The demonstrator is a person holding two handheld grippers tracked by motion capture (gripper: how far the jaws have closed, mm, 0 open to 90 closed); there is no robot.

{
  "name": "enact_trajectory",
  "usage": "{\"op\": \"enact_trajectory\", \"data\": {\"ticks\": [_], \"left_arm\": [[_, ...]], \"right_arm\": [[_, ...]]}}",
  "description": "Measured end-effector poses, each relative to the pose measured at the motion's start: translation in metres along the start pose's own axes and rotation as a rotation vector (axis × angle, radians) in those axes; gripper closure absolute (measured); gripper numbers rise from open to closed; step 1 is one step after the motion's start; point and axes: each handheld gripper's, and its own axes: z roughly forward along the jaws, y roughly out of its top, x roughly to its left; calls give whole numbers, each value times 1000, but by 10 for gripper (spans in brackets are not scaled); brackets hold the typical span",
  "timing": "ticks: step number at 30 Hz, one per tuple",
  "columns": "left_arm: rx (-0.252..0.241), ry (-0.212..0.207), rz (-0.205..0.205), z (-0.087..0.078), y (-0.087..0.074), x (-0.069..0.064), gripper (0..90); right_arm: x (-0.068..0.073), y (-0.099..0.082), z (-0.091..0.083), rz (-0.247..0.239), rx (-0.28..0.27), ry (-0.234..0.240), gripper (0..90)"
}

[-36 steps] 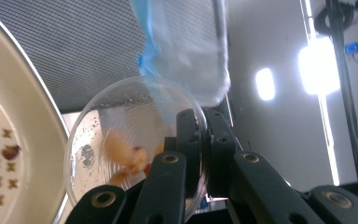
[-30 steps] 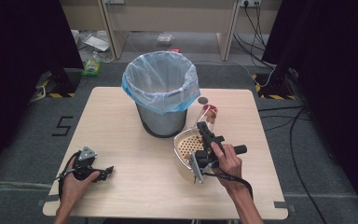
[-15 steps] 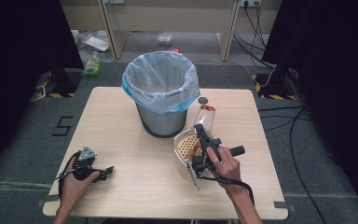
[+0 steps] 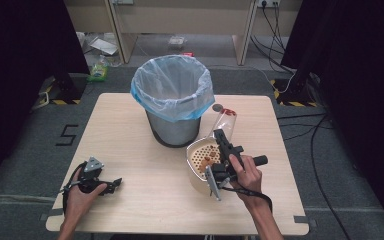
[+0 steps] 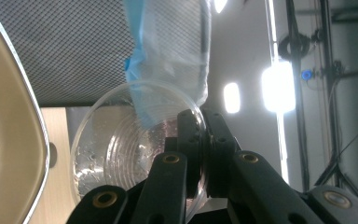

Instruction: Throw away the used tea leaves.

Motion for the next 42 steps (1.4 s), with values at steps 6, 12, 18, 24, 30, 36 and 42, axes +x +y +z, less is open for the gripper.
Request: {"op": "enact_trajectory", "data": {"ticks": [6, 12, 18, 24, 30, 36, 42], "left_arm": [[0, 0, 0, 0, 0, 0, 0], [0, 0, 1, 0, 0, 0, 0], [0, 0, 0, 0, 0, 0, 0], [0, 0, 0, 0, 0, 0, 0], [0, 0, 0, 0, 0, 0, 0], [0, 0, -1, 0, 0, 0, 0], [1, 0, 0, 0, 0, 0, 0]], "right_arm": [[15, 11, -2, -155, -27, -37, 875], [17, 17, 6, -142, -2, -2, 875], [-10, 0, 10, 257, 21, 74, 874], [-27, -24, 17, 607, 49, 161, 873], [-39, -47, 24, 884, 67, 224, 872], [-52, -69, 35, 1074, 78, 253, 872], [-68, -84, 45, 1155, 84, 269, 872]]}}
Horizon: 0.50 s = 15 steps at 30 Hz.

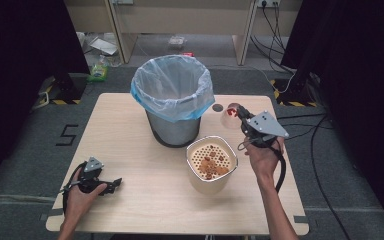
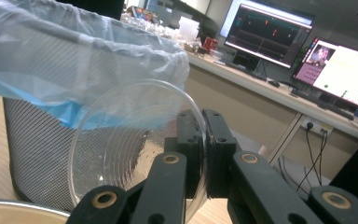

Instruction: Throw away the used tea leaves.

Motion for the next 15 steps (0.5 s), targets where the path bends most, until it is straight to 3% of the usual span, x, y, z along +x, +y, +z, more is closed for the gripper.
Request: {"op": "enact_trajectory", "data": {"ticks": [4, 5, 9, 15], "left_arm": [[0, 0, 0, 0, 0, 0, 0], [0, 0, 0, 0, 0, 0, 0], [0, 1, 0, 0, 0, 0, 0], [0, 1, 0, 0, 0, 0, 0]], "right_arm": [[-13, 9, 3, 28, 3, 3, 872], [-18, 14, 5, 61, 10, 17, 871], [-24, 22, 9, 61, 13, 16, 872], [-34, 36, 18, 104, 7, 34, 872]]}}
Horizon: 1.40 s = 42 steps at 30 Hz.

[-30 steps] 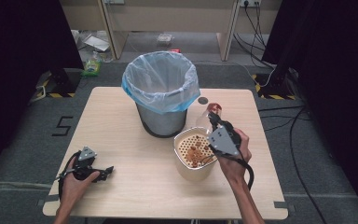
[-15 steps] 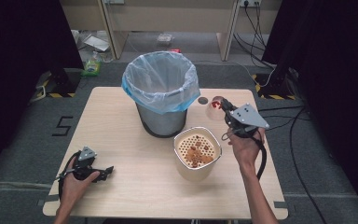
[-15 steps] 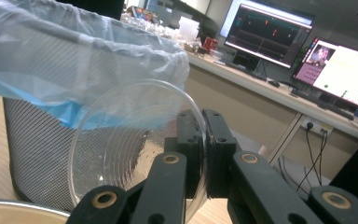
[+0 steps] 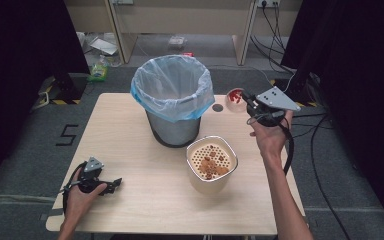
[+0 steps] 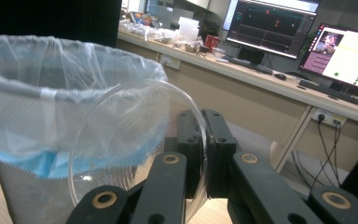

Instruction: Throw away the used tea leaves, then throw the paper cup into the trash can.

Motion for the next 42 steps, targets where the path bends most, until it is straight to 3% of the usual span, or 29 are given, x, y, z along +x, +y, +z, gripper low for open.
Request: {"op": "enact_trajectory", "data": {"ticks": [9, 19, 27, 32, 42], "left_arm": [[-1, 0, -1, 0, 0, 0, 0], [-1, 0, 0, 0, 0, 0, 0], [-2, 0, -1, 0, 0, 0, 0], [-2, 0, -1, 0, 0, 0, 0], [-1, 0, 0, 0, 0, 0, 0]], "right_arm": [[-9, 25, 11, 46, -12, 12, 871], [-6, 64, 28, 49, -36, 24, 870], [10, 89, 49, 32, -41, 64, 868], [27, 103, 75, 16, -24, 113, 866], [54, 99, 117, 15, 53, 201, 853]]}}
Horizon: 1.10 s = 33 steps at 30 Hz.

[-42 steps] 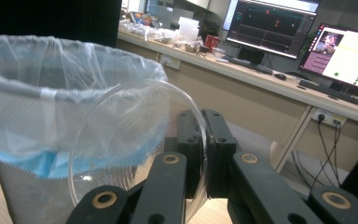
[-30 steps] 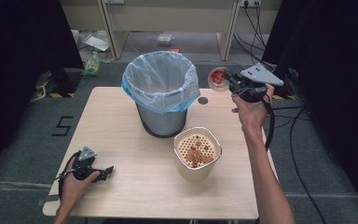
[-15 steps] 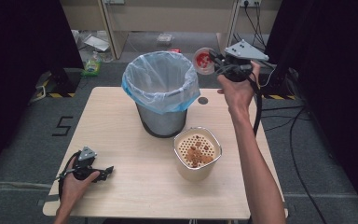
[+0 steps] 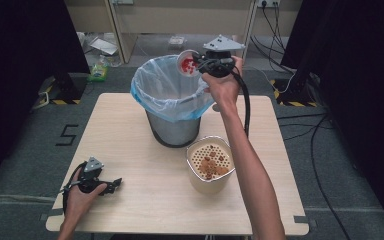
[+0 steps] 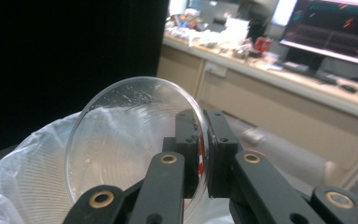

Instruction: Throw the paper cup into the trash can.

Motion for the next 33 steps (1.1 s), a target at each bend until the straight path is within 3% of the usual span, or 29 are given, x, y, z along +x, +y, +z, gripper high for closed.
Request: {"op": "enact_trajectory", "data": {"ticks": [5, 6, 12, 16, 17, 22, 26, 31, 33], "left_arm": [[0, 0, 0, 0, 0, 0, 0], [0, 0, 0, 0, 0, 0, 0], [0, 0, 0, 0, 0, 0, 0], [0, 1, -2, 0, 0, 0, 0], [0, 1, -2, 0, 0, 0, 0], [0, 1, -2, 0, 0, 0, 0], [0, 1, -2, 0, 0, 0, 0], [0, 1, -2, 0, 0, 0, 0], [0, 1, -3, 0, 0, 0, 0]], "right_arm": [[6, -7, 18, 23, 45, 37, 802], [8, -8, 22, 42, 48, 41, 742], [4, -8, 20, 65, 64, 43, 650], [-4, -10, 8, 81, 55, 26, 607], [-9, -12, 1, 84, 76, 11, 568], [-20, -18, -16, 80, 85, -23, 517], [-29, -30, -36, 94, 98, -46, 468], [-39, -52, -71, 76, 119, -88, 439], [-41, -56, -76, 70, 128, -99, 435]]}}
